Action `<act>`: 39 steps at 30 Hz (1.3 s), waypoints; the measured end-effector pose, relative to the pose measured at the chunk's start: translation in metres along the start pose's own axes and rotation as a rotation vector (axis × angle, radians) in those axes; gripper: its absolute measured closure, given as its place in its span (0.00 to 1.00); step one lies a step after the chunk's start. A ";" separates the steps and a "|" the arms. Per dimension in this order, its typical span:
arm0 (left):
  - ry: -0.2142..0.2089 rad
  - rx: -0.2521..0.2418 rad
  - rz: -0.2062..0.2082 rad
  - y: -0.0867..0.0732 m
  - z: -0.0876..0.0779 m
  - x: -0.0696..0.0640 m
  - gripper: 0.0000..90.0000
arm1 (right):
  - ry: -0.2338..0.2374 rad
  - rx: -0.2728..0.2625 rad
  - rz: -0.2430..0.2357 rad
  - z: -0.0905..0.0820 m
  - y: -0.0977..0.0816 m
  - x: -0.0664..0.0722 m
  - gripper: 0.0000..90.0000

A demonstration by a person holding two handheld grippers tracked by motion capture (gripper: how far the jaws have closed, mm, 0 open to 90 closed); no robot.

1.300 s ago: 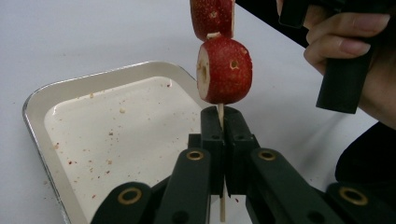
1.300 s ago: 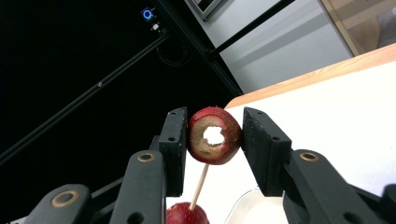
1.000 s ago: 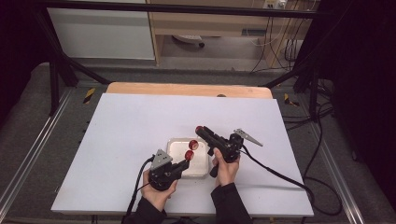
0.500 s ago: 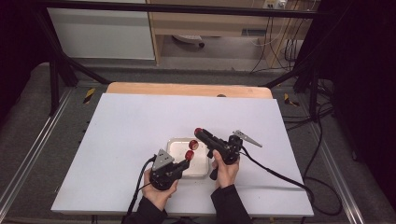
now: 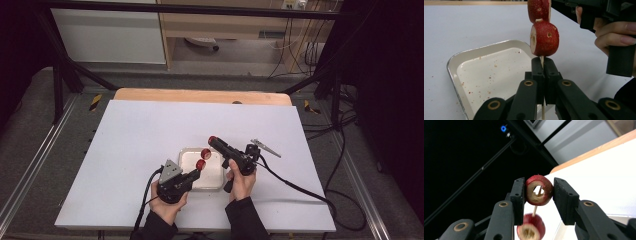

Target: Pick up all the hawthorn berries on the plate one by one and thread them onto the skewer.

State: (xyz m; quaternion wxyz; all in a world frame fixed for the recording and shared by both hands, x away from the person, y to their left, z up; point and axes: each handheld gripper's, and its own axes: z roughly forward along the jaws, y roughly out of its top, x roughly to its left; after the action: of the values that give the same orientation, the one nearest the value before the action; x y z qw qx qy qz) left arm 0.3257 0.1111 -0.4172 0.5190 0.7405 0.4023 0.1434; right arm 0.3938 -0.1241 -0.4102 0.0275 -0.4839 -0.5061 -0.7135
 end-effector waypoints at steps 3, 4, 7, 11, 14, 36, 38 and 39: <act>0.001 -0.008 0.007 -0.002 0.000 -0.001 0.98 | 0.006 -0.018 0.004 0.001 0.001 -0.001 0.70; 0.004 -0.015 0.003 -0.001 0.000 0.000 0.98 | 0.007 -0.012 0.010 0.001 0.001 -0.001 0.70; 0.014 -0.011 0.000 -0.001 0.001 -0.001 0.98 | 0.015 -0.009 0.020 0.000 -0.002 0.000 0.70; 0.023 -0.020 0.013 -0.001 0.003 -0.006 0.98 | 0.028 0.020 0.054 0.001 -0.006 -0.001 0.70; 0.021 -0.013 0.005 -0.001 0.005 -0.005 0.98 | 0.021 0.022 0.047 0.000 -0.010 0.000 0.70; -0.004 0.045 0.062 -0.006 -0.009 0.024 0.98 | -0.138 0.266 -0.243 -0.017 0.000 -0.009 0.17; -0.005 0.056 0.065 -0.007 -0.010 0.027 0.98 | -0.148 0.288 -0.286 -0.020 0.001 -0.011 0.13; -0.008 0.066 0.068 -0.007 -0.011 0.029 0.98 | -0.155 0.305 -0.300 -0.021 0.001 -0.011 0.11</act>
State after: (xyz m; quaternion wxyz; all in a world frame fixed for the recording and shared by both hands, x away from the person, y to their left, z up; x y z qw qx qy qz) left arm 0.3341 0.1410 -0.4252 0.4906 0.7710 0.3794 0.1446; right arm 0.3869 -0.1456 -0.4178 -0.0451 -0.4467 -0.6751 -0.5854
